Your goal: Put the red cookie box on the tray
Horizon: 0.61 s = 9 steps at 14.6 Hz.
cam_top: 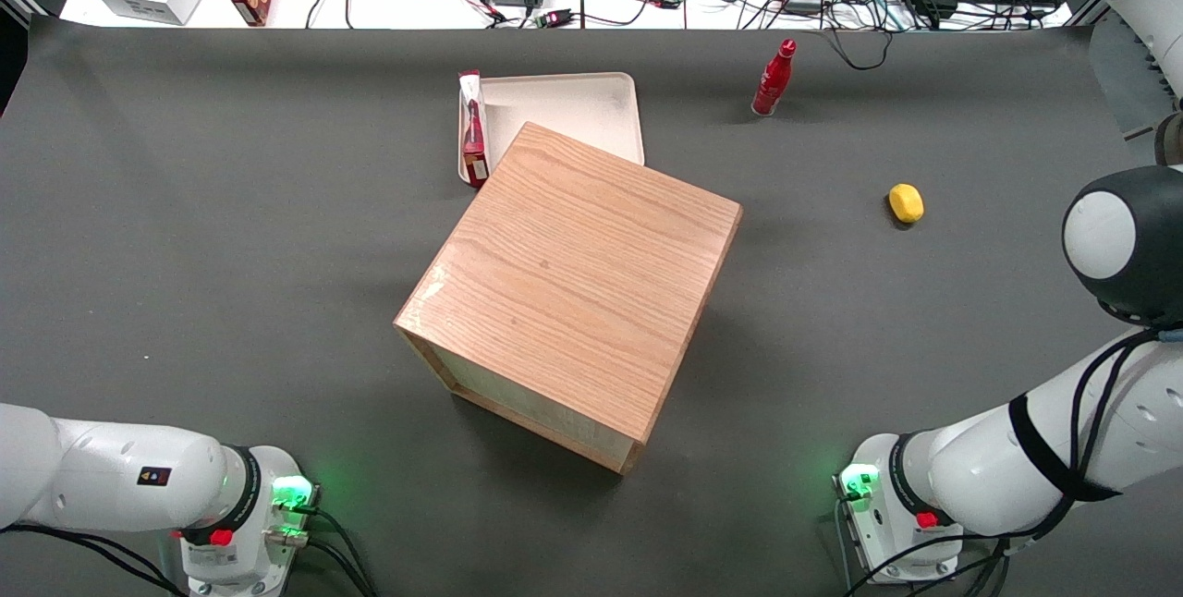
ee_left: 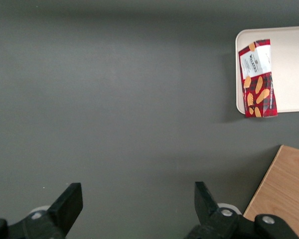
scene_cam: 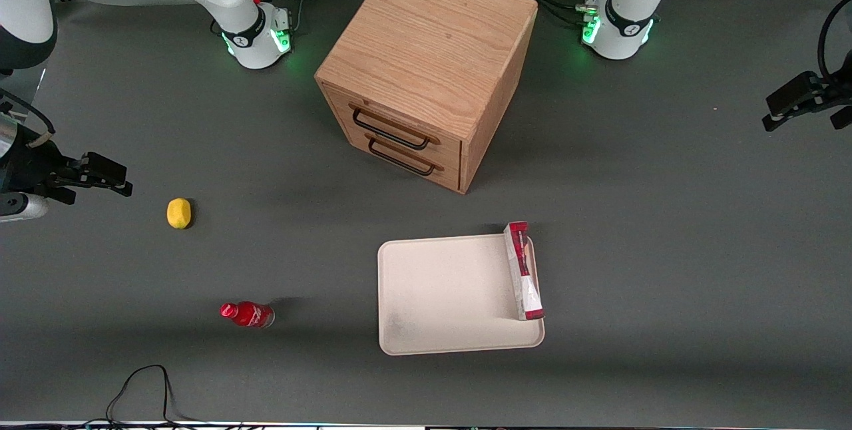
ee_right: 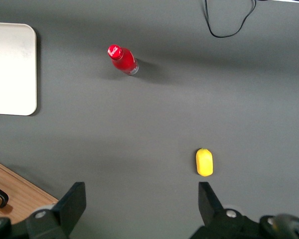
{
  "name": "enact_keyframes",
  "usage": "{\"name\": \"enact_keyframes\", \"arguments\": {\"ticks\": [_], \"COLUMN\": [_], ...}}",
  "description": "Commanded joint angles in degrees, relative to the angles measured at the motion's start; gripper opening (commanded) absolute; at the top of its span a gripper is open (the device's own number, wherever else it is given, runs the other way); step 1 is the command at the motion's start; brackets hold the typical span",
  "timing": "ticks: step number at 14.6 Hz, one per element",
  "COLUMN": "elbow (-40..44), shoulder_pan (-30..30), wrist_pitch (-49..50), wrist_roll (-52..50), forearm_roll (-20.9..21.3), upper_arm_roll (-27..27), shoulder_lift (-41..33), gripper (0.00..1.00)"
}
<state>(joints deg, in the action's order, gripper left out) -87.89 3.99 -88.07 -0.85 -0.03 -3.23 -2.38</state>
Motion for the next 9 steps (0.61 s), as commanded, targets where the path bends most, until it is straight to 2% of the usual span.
{"name": "enact_keyframes", "arguments": {"ticks": [1,6,9], "elbow": [0.17,0.18,0.0], "shoulder_pan": [-1.8,0.14,-0.65], "wrist_pitch": [2.45,3.08,3.52], "wrist_roll": [0.76,0.76,0.76], "forearm_roll": [0.64,0.73,0.73], "upper_arm_roll": [2.7,0.69,1.12], "shoulder_lift": [-0.96,-1.22,-1.22], "gripper": [1.0,1.0,1.0]}}
